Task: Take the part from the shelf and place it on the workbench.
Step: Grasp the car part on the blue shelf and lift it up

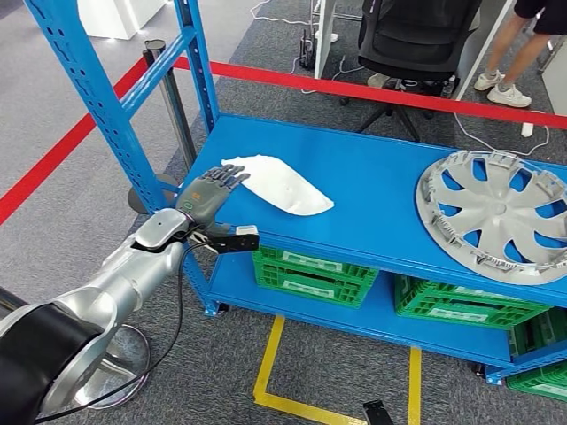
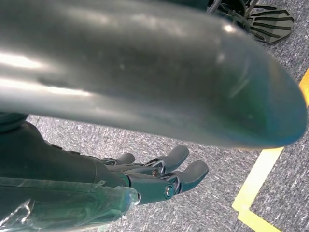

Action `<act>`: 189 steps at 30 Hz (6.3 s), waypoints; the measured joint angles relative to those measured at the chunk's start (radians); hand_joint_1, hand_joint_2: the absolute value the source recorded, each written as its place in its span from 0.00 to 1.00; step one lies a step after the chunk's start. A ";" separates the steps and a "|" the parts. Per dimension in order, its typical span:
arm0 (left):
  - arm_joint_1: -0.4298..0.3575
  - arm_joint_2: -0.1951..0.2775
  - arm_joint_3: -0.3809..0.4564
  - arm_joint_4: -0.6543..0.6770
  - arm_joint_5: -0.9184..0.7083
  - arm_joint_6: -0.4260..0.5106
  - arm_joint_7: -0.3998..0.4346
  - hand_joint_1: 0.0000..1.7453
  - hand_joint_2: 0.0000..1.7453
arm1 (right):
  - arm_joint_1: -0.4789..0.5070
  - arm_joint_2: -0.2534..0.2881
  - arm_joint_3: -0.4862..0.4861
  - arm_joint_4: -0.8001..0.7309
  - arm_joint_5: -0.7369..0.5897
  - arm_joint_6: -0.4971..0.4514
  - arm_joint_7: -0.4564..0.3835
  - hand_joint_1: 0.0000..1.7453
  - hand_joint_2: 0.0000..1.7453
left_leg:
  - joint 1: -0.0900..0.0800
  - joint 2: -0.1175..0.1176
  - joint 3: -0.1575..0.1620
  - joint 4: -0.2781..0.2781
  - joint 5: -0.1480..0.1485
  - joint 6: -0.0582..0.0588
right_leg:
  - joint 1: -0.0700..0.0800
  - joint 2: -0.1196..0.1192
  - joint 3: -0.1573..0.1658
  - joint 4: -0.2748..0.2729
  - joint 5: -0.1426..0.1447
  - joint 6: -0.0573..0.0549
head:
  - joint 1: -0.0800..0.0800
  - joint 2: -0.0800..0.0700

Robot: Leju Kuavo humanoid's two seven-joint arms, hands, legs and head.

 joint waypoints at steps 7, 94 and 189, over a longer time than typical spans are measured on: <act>0.000 0.003 -0.002 0.000 -0.037 0.102 0.076 0.00 1.00 | 0.000 0.000 0.010 0.000 -0.008 -0.002 0.007 0.00 0.00 | 0.000 0.000 0.000 0.000 0.000 0.000 | 0.000 0.000 0.000 0.000 0.000 0.000 | 0.000 0.000; 0.044 0.029 -0.013 0.018 -0.076 0.021 0.006 1.00 1.00 | 0.009 0.001 0.042 0.002 -0.020 -0.002 0.011 0.00 0.00 | 0.000 0.000 0.000 0.000 0.000 0.000 | 0.000 0.000 0.000 0.000 0.000 0.000 | 0.000 0.000; 0.019 -0.080 -0.093 0.021 -0.155 0.164 -0.079 0.91 1.00 | 0.011 0.002 0.084 0.002 -0.050 -0.014 0.017 0.00 0.00 | 0.000 0.000 0.001 0.000 0.000 0.000 | 0.000 0.000 0.001 0.000 0.000 0.000 | 0.000 0.000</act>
